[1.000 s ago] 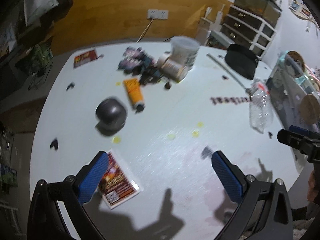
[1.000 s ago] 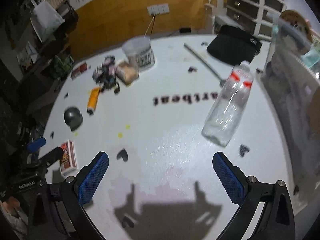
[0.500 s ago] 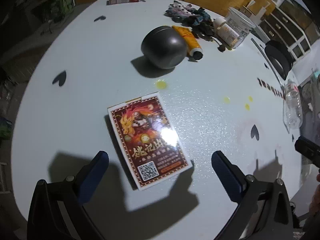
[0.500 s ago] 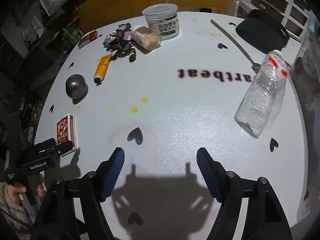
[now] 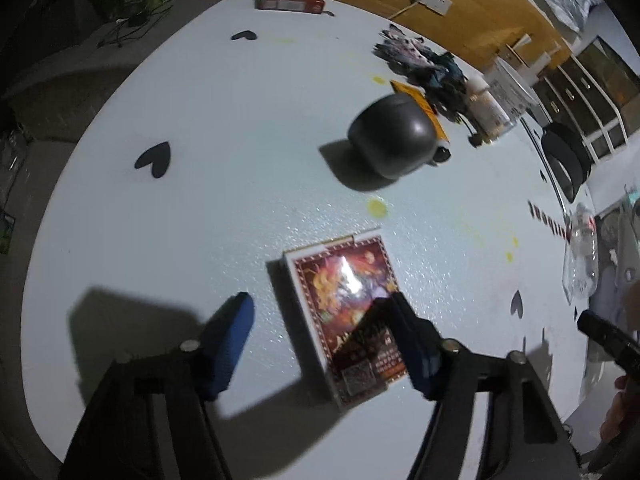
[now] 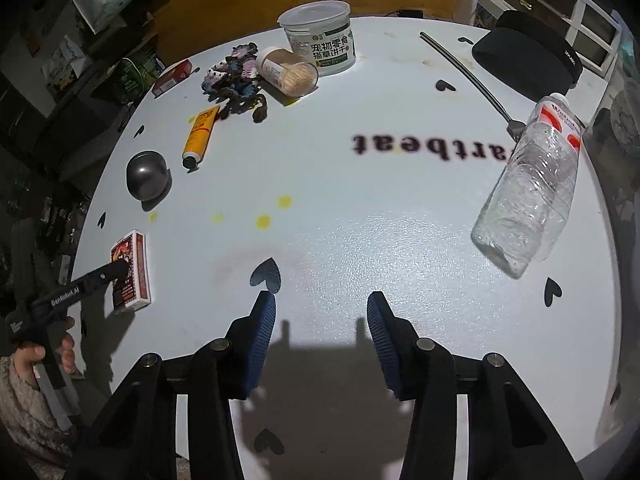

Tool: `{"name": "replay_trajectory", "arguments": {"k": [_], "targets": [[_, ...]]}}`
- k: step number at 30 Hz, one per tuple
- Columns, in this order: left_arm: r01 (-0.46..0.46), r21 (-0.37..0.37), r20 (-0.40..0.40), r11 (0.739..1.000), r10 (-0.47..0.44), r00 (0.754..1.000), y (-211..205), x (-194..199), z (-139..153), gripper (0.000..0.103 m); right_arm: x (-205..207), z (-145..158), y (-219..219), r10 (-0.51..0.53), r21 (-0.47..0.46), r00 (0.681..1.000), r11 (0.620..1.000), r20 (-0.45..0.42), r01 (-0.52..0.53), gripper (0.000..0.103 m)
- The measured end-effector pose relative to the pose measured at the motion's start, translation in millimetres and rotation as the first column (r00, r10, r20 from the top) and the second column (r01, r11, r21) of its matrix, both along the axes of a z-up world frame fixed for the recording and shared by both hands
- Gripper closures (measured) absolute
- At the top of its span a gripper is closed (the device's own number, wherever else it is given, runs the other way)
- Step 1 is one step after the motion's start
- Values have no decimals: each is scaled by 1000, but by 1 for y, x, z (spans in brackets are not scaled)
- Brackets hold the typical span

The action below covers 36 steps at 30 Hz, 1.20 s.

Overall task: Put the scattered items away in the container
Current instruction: 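Grasp the red playing-card box with the left gripper, then lift the card box off the table with the left gripper, then lower the card box and open the left gripper over the table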

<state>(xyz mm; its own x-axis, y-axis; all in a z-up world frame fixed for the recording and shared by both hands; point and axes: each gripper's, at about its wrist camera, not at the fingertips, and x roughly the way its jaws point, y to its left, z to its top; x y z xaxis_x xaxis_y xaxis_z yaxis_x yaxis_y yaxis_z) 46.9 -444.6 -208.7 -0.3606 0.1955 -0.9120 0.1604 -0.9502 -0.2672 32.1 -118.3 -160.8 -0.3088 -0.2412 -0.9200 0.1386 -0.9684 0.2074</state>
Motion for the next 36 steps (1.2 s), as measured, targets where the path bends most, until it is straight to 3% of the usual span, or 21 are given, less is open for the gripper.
{"name": "replay_trajectory", "arguments": {"k": [2, 8, 11, 16, 21, 31, 36], "targets": [[25, 53, 6, 998, -25, 1000, 2, -2, -1, 53, 0, -1, 0, 3, -2, 1000, 1000, 2, -3, 55], [157, 62, 12, 986, -158, 987, 29, -6, -1, 54, -3, -1, 1, 2, -7, 1000, 1000, 6, -2, 55], [251, 64, 1, 966, -251, 968, 57, -6, -1, 54, -2, -1, 3, -1, -8, 1000, 1000, 4, 2, 55], [418, 60, -19, 907, -417, 909, 117, -16, -1, 55, 1, -3, 10, -19, -14, 1000, 1000, 17, 20, 55], [526, 65, -37, 848, -525, 851, 163, -23, -2, 55, 9, -7, 28, -69, -31, 997, 997, 38, 70, 55], [712, 69, -66, 699, -709, 702, 246, -16, -3, 56, 31, -18, 63, -157, -64, 983, 984, 96, 164, 55], [739, 81, -65, 668, -737, 673, 261, -18, -3, 57, 43, -35, 67, -159, 0, 974, 987, 158, 161, 75]]}}
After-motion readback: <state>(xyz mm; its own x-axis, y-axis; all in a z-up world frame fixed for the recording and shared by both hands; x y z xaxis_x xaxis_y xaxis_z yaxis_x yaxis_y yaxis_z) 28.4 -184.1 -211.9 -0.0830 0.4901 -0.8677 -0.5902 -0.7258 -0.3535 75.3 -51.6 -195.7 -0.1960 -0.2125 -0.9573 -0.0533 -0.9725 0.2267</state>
